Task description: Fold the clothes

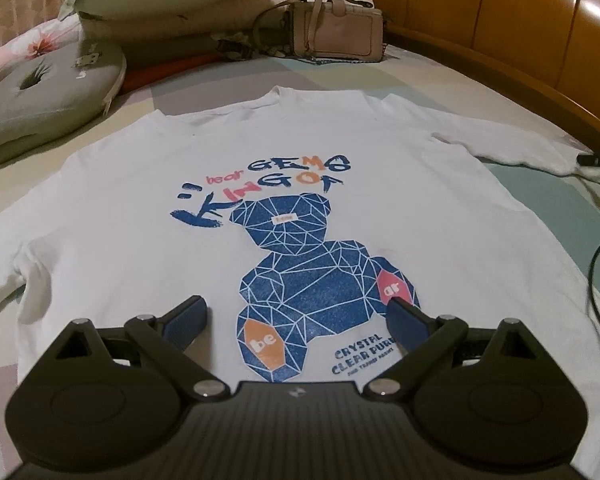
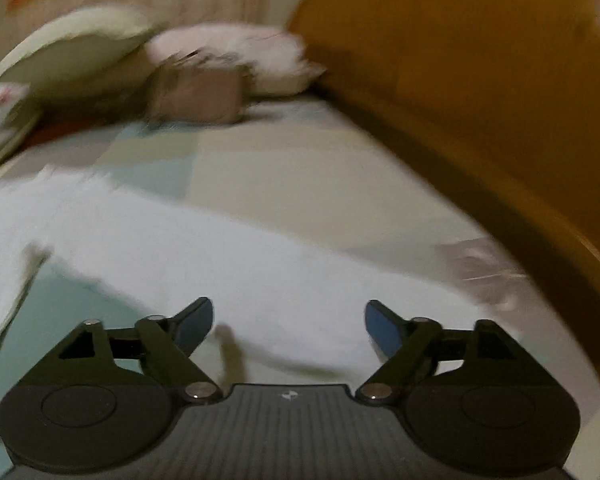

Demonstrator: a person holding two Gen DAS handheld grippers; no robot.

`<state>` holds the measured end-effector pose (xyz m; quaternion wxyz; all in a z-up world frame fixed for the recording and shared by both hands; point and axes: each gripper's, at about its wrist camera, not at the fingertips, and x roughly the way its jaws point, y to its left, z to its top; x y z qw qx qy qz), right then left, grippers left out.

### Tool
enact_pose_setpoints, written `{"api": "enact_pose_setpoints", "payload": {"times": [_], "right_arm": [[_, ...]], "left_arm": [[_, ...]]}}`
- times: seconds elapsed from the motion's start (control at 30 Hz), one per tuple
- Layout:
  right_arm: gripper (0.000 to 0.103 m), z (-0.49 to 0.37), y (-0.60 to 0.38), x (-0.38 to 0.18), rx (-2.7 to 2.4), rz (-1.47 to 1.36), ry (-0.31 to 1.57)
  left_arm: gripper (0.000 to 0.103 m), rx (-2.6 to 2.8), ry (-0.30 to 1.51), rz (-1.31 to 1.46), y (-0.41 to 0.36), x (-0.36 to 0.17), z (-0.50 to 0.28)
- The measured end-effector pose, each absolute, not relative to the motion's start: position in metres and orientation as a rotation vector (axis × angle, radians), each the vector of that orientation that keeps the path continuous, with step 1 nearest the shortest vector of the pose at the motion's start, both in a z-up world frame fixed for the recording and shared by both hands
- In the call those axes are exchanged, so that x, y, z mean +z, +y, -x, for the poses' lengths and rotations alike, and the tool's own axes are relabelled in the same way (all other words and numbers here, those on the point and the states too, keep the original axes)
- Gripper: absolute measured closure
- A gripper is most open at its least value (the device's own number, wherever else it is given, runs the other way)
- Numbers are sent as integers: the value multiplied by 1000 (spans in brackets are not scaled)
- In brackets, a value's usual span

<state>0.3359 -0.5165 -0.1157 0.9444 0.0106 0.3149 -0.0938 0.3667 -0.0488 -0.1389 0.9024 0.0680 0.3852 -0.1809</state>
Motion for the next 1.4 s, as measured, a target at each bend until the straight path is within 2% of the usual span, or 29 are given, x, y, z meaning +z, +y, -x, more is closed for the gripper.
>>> {"api": "enact_pose_setpoints", "payload": {"times": [0.13, 0.3, 0.43, 0.57, 0.63, 0.67, 0.73, 0.8, 0.9, 1.0, 1.4], "right_arm": [[14, -327, -557, -138, -282, -103, 692], [13, -298, -554, -129, -267, -90, 669], [11, -310, -561, -113, -265, -100, 615], [11, -327, -585, -125, -284, -144, 630], [12, -334, -598, -134, -284, -171, 645], [15, -338, -602, -137, -283, -181, 652], [18, -346, -584, -130, -271, -155, 667], [12, -353, -567, -123, -259, -130, 682], [9, -365, -540, -113, -240, -91, 704], [0, -383, -509, -102, -191, -90, 714], [0, -558, -368, -128, -140, -58, 966]], "left_arm": [[7, -376, 796, -141, -49, -140, -367], [6, -376, 801, -147, -49, -139, -368], [6, -369, 802, -145, -50, -139, -367], [5, -367, 801, -143, -49, -140, -366], [5, -369, 802, -143, -49, -140, -367], [5, -370, 802, -144, -49, -140, -367], [5, -371, 805, -148, -49, -139, -367], [5, -365, 794, -165, -48, -135, -364], [5, -354, 774, -196, -47, -128, -358], [5, -343, 754, -226, -46, -121, -352], [5, -262, 754, -294, -5, -120, -337]]}}
